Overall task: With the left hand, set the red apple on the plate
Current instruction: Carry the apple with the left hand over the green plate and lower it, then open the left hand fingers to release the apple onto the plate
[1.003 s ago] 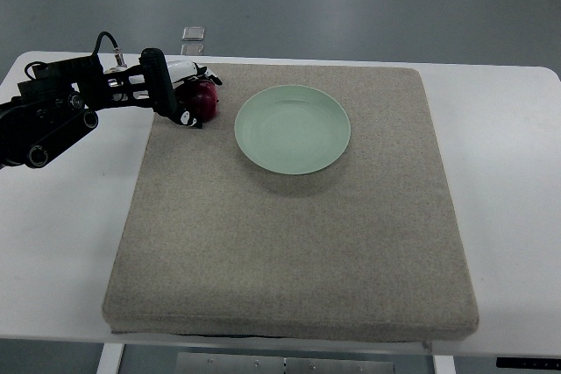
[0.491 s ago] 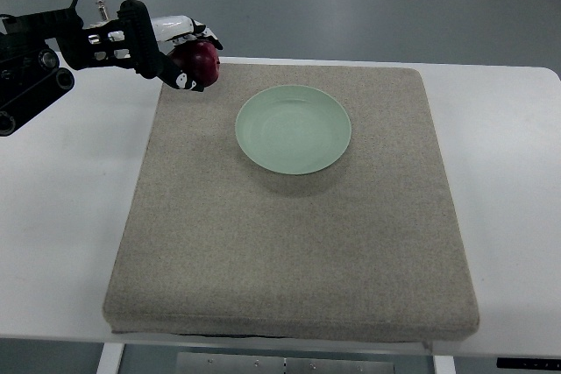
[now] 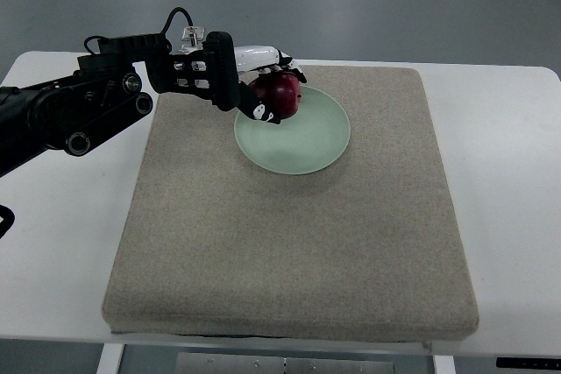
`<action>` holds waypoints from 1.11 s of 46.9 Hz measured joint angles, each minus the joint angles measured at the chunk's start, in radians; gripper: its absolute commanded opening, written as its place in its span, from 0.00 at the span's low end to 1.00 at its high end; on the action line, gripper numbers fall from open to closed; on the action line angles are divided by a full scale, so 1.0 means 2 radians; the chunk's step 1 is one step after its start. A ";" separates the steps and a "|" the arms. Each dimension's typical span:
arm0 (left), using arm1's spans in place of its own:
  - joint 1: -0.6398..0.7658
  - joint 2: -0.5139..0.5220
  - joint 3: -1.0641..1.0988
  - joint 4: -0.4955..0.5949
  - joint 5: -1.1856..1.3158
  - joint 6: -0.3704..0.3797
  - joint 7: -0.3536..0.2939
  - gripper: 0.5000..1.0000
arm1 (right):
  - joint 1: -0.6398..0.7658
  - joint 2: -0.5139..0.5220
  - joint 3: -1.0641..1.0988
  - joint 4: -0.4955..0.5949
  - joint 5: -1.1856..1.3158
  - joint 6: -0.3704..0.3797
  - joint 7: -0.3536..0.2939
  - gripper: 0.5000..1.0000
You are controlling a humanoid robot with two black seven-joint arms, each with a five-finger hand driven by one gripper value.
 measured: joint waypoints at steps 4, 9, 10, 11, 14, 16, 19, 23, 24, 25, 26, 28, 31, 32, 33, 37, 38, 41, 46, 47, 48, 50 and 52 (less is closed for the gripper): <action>0.001 -0.006 0.014 0.008 0.000 0.006 0.000 0.00 | 0.000 0.000 0.000 0.000 0.000 0.000 0.000 0.86; 0.002 -0.012 0.018 0.015 0.000 0.016 0.000 0.00 | 0.000 0.000 0.000 0.000 0.000 0.000 0.000 0.86; 0.003 -0.013 0.018 0.017 0.000 0.017 0.000 0.00 | 0.000 0.000 0.000 0.000 0.000 0.000 0.000 0.86; 0.003 -0.015 0.018 0.018 0.000 0.018 0.000 0.00 | 0.000 0.000 0.000 0.000 0.000 0.000 0.000 0.86; 0.004 -0.017 0.018 0.021 0.000 0.019 0.000 0.00 | 0.000 0.000 0.000 0.000 0.000 0.000 0.000 0.86; 0.005 -0.018 0.018 0.023 0.000 0.020 0.000 0.00 | 0.000 0.000 0.000 0.000 0.000 0.000 0.000 0.86; 0.006 -0.018 0.018 0.025 -0.001 0.020 0.000 0.00 | 0.000 0.000 0.000 0.000 0.000 0.000 0.000 0.86; 0.010 -0.021 0.019 0.029 -0.001 0.020 0.000 0.00 | 0.000 0.000 0.000 0.000 0.000 0.000 0.000 0.86; 0.011 -0.022 0.019 0.031 -0.001 0.020 0.000 0.00 | 0.000 0.000 0.000 0.000 0.000 0.000 0.000 0.86; 0.012 -0.023 0.019 0.033 -0.001 0.020 0.000 0.00 | 0.000 0.000 0.000 0.000 0.000 0.000 0.000 0.86; 0.012 -0.024 0.019 0.034 -0.001 0.020 0.000 0.04 | 0.000 0.000 0.000 0.000 0.000 0.000 0.000 0.86; 0.013 -0.025 0.019 0.037 -0.001 0.020 0.000 0.11 | 0.000 0.000 0.000 0.000 0.000 0.000 0.000 0.86; 0.017 -0.025 0.019 0.039 -0.001 0.020 0.000 0.20 | 0.000 0.000 0.000 0.000 0.000 0.000 0.000 0.86; 0.017 -0.026 0.019 0.039 -0.001 0.020 0.000 0.28 | 0.000 0.000 0.000 0.000 0.000 0.000 0.000 0.86; 0.018 -0.026 0.019 0.039 -0.001 0.020 0.000 0.36 | 0.000 0.000 0.000 0.000 0.000 0.000 0.000 0.86; 0.018 -0.026 0.019 0.039 -0.002 0.020 0.000 0.60 | 0.000 0.000 0.000 0.000 0.000 0.000 0.000 0.86; 0.018 -0.026 0.019 0.039 -0.002 0.020 0.000 0.63 | 0.000 0.000 0.000 0.000 0.000 0.000 0.000 0.86; 0.018 -0.026 0.019 0.039 -0.003 0.020 0.000 0.80 | 0.000 0.000 0.000 0.000 0.000 0.000 0.000 0.86; 0.018 -0.026 0.019 0.039 -0.006 0.020 0.000 0.96 | 0.000 0.000 0.000 0.000 0.000 0.000 0.000 0.86; 0.018 -0.026 0.019 0.039 -0.008 0.020 0.001 0.98 | 0.000 0.000 0.000 0.000 0.000 0.000 0.000 0.86; 0.018 -0.026 0.019 0.039 -0.009 0.019 0.001 0.99 | 0.000 0.000 0.000 0.000 0.000 0.000 0.000 0.86; 0.018 -0.026 0.019 0.039 -0.010 0.019 0.001 0.99 | 0.000 0.000 0.000 0.000 0.000 0.000 0.000 0.86; 0.018 -0.026 0.019 0.038 -0.011 0.019 0.001 0.99 | 0.000 0.000 0.000 0.000 0.000 0.000 0.000 0.86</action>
